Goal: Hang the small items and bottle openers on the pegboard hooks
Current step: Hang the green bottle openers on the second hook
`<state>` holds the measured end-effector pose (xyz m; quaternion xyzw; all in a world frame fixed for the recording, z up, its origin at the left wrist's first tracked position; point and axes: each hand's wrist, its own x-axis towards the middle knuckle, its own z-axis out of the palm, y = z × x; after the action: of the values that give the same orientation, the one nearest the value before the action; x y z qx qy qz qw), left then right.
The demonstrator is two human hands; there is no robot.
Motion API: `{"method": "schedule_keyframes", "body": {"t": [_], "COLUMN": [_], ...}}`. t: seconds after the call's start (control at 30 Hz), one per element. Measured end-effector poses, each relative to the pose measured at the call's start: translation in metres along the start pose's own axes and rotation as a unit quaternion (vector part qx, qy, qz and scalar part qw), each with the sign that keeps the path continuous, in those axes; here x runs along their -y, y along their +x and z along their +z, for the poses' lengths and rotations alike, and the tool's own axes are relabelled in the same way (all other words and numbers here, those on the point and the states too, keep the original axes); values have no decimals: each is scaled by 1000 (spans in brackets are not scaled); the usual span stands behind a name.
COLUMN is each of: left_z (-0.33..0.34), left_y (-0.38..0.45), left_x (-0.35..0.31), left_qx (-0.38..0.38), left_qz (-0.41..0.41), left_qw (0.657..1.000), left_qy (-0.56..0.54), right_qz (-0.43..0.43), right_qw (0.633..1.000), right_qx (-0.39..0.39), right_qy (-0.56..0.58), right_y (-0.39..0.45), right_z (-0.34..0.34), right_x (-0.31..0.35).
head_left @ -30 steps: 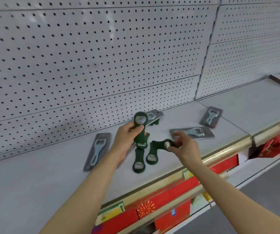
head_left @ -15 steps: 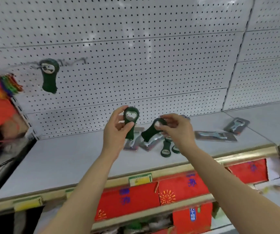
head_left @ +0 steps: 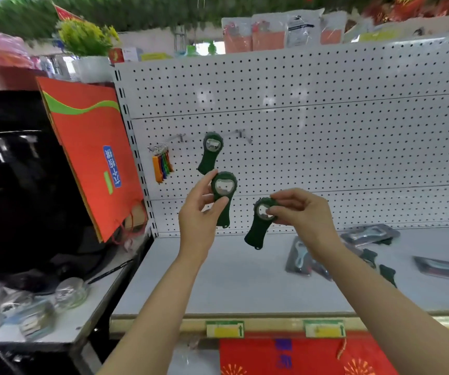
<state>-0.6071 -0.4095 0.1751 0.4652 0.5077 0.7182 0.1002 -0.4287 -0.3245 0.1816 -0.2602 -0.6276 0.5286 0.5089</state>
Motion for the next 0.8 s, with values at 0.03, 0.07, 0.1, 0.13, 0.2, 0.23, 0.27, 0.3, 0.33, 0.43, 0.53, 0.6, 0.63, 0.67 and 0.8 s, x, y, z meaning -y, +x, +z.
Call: {"method": "schedule_keyframes", "body": {"t": [0.03, 0.07, 0.1, 0.13, 0.2, 0.23, 0.27, 0.3, 0.33, 0.43, 0.53, 0.6, 0.63, 0.67, 0.8], "left_z": [-11, -21, -29, -34, -40, -41, -40, -39, -36, -30, -27, -25, -23, -22, -16], "left_y": [7, 14, 21, 28, 40, 46, 51, 57, 63, 81, 97, 105, 106, 109, 118], "left_x": [1, 2, 2, 3, 0, -2, -4, -6, -8, -10, -6, -2, -2, -1, 6], "left_qx": [0, 1, 2, 3, 10, 18, 28, 38, 46, 50, 52, 52, 54, 57, 59], "left_qz": [2, 6, 14, 21, 34, 40, 46, 51, 55, 66, 62, 51, 47, 47, 46], "left_qw": [1000, 1000, 1000, 1000, 999, 999, 998, 998, 997, 996, 996, 997, 997, 996, 995], "left_qy": [7, 12, 15, 16, 15, 16, 19, 23, 26, 32, 39, 34, 36, 44, 58], "right_qz": [-7, -14, -19, -23, -37, -44, -49, -54, -59, -65, -68, -69, -69, -68, -73], "right_qw": [1000, 1000, 1000, 1000, 999, 998, 998, 998, 997, 997, 997, 997, 997, 997, 997], "right_qx": [1, 2, 0, -4, -14, -19, -24, -29, -34, -41, -37, -33, -33, -33, -34], "right_qy": [0, 2, 5, 9, 22, 28, 33, 34, 33, 24, 15, 7, 5, 5, 8], "right_y": [2, 3, 4, 4, 4, 4, 3, 3, 3, 4, 6, 7, 8, 9, 13], "right_z": [13, 25, 35, 45, 62, 69, 74, 79, 83, 91, 94, 95, 95, 95, 94], "right_x": [0, 1, 1, 2, 5, 7, 9, 11, 14, 21, 28, 32, 34, 35, 41]}}
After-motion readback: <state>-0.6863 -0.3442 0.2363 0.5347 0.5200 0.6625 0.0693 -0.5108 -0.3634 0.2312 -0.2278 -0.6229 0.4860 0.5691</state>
